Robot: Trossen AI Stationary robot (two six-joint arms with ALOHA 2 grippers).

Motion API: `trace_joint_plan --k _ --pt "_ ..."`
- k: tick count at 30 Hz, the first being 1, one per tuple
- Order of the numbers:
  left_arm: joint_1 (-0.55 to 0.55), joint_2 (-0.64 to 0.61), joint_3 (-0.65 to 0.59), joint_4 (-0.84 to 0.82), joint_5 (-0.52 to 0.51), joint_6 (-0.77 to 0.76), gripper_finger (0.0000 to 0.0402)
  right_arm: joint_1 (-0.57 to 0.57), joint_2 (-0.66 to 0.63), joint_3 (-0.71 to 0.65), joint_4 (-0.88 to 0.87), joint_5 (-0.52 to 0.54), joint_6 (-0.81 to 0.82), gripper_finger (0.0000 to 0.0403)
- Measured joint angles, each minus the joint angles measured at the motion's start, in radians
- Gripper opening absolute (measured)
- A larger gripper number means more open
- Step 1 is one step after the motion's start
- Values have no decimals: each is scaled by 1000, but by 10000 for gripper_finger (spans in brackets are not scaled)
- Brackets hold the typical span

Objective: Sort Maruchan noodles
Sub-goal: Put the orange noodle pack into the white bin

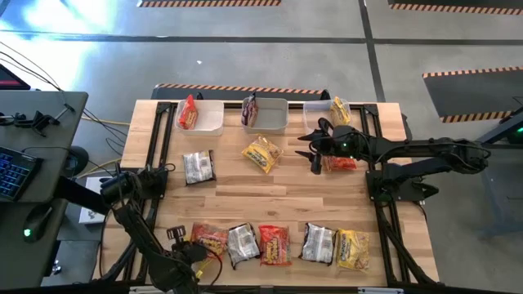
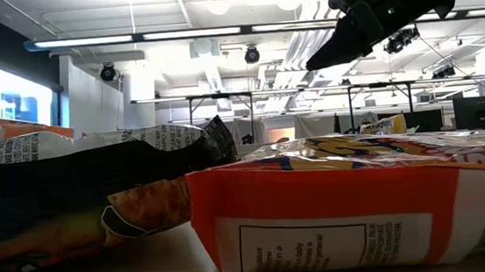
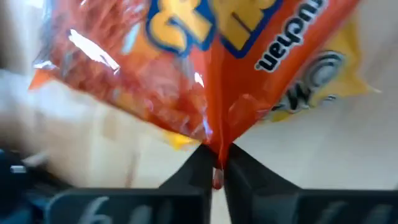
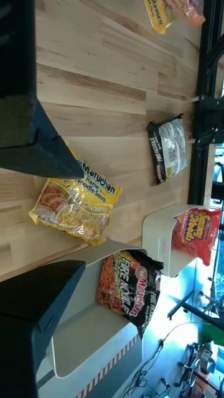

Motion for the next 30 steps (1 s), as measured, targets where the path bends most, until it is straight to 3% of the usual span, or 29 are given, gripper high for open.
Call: trace_joint_plan --k 6,11,16,22,30 --pt "26 -1 0 -178 -122 85 2 0 0 0 30 -66 38 210" --pt "79 -33 1 -252 -399 176 1 0 26 0 66 -219 122 210" --pt "165 -92 2 -242 -631 296 0 0 146 0 195 -371 179 210" --pt "262 -147 2 -149 -699 483 0 20 328 8 428 -500 305 213" --pt "358 -172 2 25 -698 702 0 126 535 172 414 -535 386 258"
